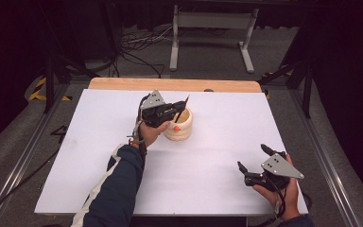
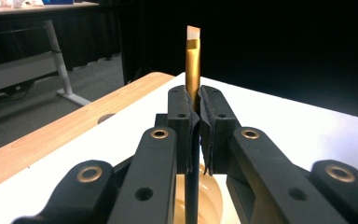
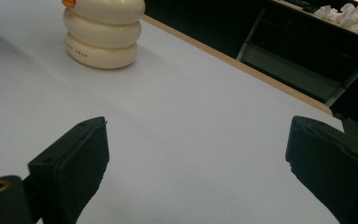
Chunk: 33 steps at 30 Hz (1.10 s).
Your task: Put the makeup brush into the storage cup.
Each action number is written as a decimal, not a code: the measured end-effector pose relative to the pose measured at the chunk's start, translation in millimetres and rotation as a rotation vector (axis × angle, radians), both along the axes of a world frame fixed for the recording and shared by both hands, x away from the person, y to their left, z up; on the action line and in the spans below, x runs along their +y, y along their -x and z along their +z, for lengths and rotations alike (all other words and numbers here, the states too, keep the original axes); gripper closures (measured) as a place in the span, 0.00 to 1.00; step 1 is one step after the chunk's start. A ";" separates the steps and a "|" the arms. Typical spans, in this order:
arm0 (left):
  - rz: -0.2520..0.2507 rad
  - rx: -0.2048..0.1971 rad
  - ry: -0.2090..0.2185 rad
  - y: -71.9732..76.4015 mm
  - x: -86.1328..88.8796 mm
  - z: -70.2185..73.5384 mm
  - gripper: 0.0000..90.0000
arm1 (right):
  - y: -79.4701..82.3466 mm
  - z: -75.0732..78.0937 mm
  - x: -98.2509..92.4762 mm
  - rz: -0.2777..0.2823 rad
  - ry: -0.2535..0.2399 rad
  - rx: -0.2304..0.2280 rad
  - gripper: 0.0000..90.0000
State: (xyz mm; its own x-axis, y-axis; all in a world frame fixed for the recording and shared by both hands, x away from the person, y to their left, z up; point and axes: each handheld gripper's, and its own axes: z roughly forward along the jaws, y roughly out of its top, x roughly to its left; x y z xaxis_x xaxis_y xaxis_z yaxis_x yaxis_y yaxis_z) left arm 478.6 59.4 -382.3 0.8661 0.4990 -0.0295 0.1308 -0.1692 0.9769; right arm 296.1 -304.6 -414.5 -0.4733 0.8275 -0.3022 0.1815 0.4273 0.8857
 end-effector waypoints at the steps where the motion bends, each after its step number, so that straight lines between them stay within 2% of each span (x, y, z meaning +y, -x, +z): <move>1: -0.002 0.004 0.005 0.2 0.5 0.2 0.93 | 0.1 0.0 0.1 0.000 0.001 0.000 0.08; 13: 0.012 0.003 0.002 2.2 1.4 2.8 0.92 | -0.2 -0.3 0.2 -0.001 0.004 0.002 0.08; 18: 0.015 -0.009 0.001 5.7 4.7 7.4 0.88 | 0.0 -0.1 -0.2 0.000 0.003 0.001 0.08; 22: 0.019 -0.023 -0.025 9.6 7.3 11.3 0.86 | 0.0 0.0 0.1 0.000 0.004 0.001 0.08; 23: 0.027 -0.038 -0.028 10.6 7.8 12.0 0.85 | 0.1 0.1 0.1 0.000 0.004 0.000 0.08; 30: 0.041 -0.095 -0.103 25.0 10.0 17.6 0.70 | 0.4 0.5 0.4 -0.003 0.004 -0.001 0.07; 33: 0.034 -0.118 -0.116 32.6 12.0 21.9 0.66 | 0.2 0.3 0.4 -0.002 0.005 0.000 0.08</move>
State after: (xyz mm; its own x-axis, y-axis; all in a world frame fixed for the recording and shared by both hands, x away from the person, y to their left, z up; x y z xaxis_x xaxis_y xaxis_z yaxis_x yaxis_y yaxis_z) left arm 446.0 71.4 -360.4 0.8425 0.5226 0.1306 0.0242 -0.2790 0.9600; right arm 295.9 -304.3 -414.2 -0.4718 0.8267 -0.3064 0.1825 0.4316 0.8834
